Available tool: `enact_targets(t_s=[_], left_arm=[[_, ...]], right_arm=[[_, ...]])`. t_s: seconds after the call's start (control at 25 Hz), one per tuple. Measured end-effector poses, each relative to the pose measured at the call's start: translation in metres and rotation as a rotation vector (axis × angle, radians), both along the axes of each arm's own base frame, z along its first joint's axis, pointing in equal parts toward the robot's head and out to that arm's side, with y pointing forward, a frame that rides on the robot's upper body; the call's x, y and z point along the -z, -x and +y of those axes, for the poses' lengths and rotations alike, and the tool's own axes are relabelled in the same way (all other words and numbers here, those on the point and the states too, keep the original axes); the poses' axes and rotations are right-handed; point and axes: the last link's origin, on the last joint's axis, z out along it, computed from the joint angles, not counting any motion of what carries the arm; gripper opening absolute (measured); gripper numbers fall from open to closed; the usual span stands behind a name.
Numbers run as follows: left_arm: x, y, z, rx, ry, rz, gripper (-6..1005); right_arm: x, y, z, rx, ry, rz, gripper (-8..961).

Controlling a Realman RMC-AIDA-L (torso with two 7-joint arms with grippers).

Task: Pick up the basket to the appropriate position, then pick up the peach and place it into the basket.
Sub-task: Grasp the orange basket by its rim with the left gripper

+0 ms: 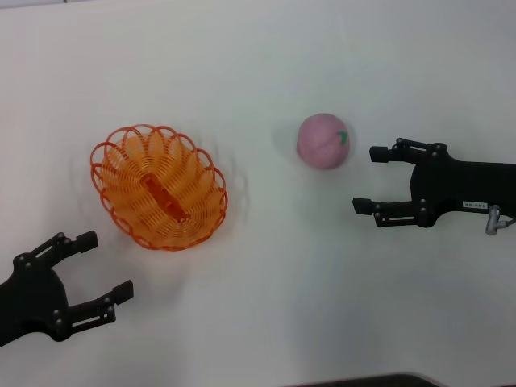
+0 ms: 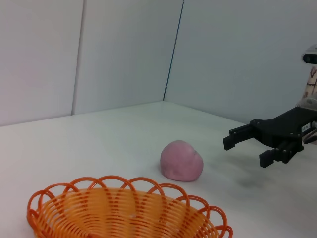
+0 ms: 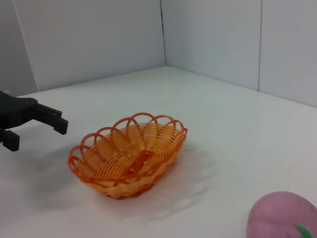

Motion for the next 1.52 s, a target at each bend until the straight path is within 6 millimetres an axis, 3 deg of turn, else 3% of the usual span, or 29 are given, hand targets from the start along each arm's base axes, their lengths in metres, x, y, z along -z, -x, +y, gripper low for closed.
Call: enact_targets(t_s=[0.72, 1.32, 1.52], left_arm=[[-0.002, -0.002, 0.001, -0.026, 0.003, -0.036, 918], [-0.03, 0.001, 0.029, -0.482, 0.177, -0.281, 904], [-0.034, -0.001, 0.034, -0.519, 0.205, -0.301, 900]], right_arm=[[0.0, 0.001, 0.0, -0.003, 0.002, 0.004, 930], [-0.001, 0.002, 0.002, -0.01, 0.002, 0.002, 931], [-0.001, 0.003, 0.002, -0.011, 0.006, 0.003, 931]])
